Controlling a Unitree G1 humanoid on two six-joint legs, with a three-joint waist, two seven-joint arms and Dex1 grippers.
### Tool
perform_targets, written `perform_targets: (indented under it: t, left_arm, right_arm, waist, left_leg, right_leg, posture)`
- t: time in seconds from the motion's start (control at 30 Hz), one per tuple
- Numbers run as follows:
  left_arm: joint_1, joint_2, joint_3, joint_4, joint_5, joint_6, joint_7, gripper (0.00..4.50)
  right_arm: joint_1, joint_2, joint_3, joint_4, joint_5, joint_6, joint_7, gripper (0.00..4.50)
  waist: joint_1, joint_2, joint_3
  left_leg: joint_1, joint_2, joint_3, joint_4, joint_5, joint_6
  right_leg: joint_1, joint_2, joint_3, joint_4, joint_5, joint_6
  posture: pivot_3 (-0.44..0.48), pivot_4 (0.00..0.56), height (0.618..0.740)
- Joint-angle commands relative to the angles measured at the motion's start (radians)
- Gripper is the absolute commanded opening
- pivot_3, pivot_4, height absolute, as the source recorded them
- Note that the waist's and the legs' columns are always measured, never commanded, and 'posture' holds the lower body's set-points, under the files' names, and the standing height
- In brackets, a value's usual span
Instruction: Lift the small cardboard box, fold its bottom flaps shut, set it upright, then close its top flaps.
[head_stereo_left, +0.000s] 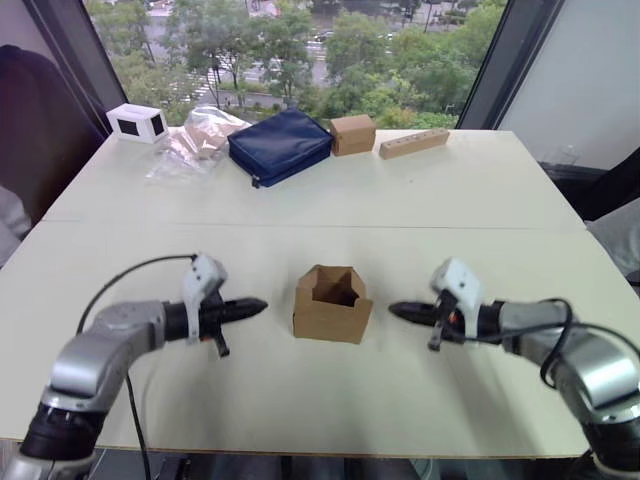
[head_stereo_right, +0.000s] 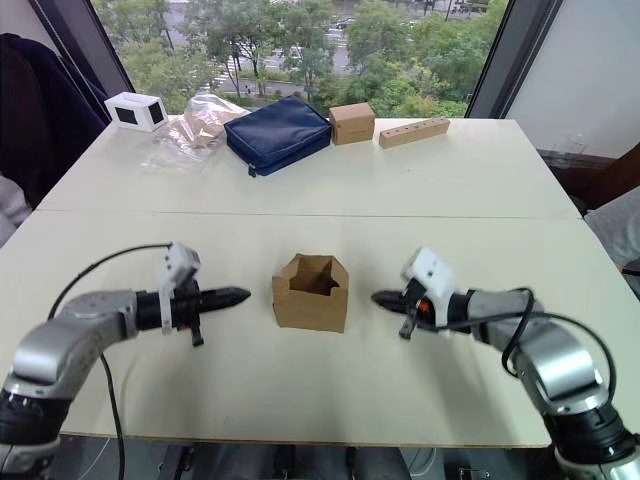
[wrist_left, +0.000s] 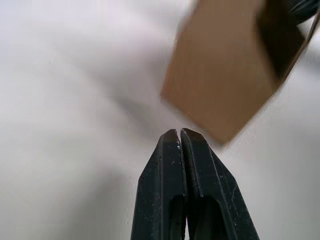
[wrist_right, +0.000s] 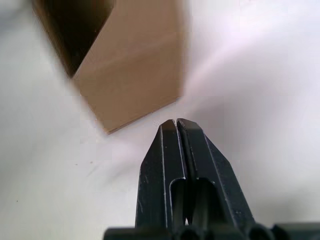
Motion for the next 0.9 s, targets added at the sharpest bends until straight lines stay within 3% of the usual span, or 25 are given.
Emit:
perform_targets:
  t: [0.03, 0.2, 0.53, 0.9]
  left_arm:
    - [-0.085, -0.006, -0.020, -0.014, -0.028, 0.005, -0.021, 0.06]
    - [-0.160, -0.025, -0.092, 0.008, -0.005, -0.013, -0.042, 0.06]
    - [-0.189, -0.055, -0.220, 0.069, 0.091, -0.105, -0.085, 0.06]
    - [-0.179, -0.092, -0.237, 0.101, 0.131, -0.138, -0.068, 0.06]
  right_arm:
    - [-0.089, 0.044, -0.023, 0.014, 0.069, 0.000, 0.010, 0.00]
    - [-0.121, 0.086, 0.062, 0.031, 0.044, -0.017, 0.010, 0.00]
    - [-0.140, 0.124, 0.150, 0.039, 0.013, -0.042, 0.015, 0.00]
    - [-0.169, 0.133, 0.233, 0.108, -0.075, -0.094, 0.023, 0.00]
  waist:
    - [-0.002, 0.000, 0.000]
    - [-0.002, 0.000, 0.000]
    - [-0.001, 0.000, 0.000]
    - [-0.001, 0.000, 0.000]
  left_leg:
    - [0.000, 0.000, 0.000, 0.000, 0.000, 0.000]
    - [0.000, 0.000, 0.000, -0.001, 0.000, 0.000]
    - [0.000, 0.000, 0.000, 0.000, 0.000, 0.000]
    - [0.000, 0.000, 0.000, 0.000, 0.000, 0.000]
  right_leg:
    - [0.000, 0.000, 0.000, 0.000, 0.000, 0.000]
    - [0.000, 0.001, 0.000, 0.000, 0.000, 0.000]
    - [0.000, 0.001, 0.000, 0.000, 0.000, 0.000]
    - [0.000, 0.001, 0.000, 0.000, 0.000, 0.000]
  posture:
    - [0.000, 0.150, 0.740]
    - [0.000, 0.150, 0.740]
    - [0.000, 0.150, 0.740]
    - [0.000, 0.150, 0.740]
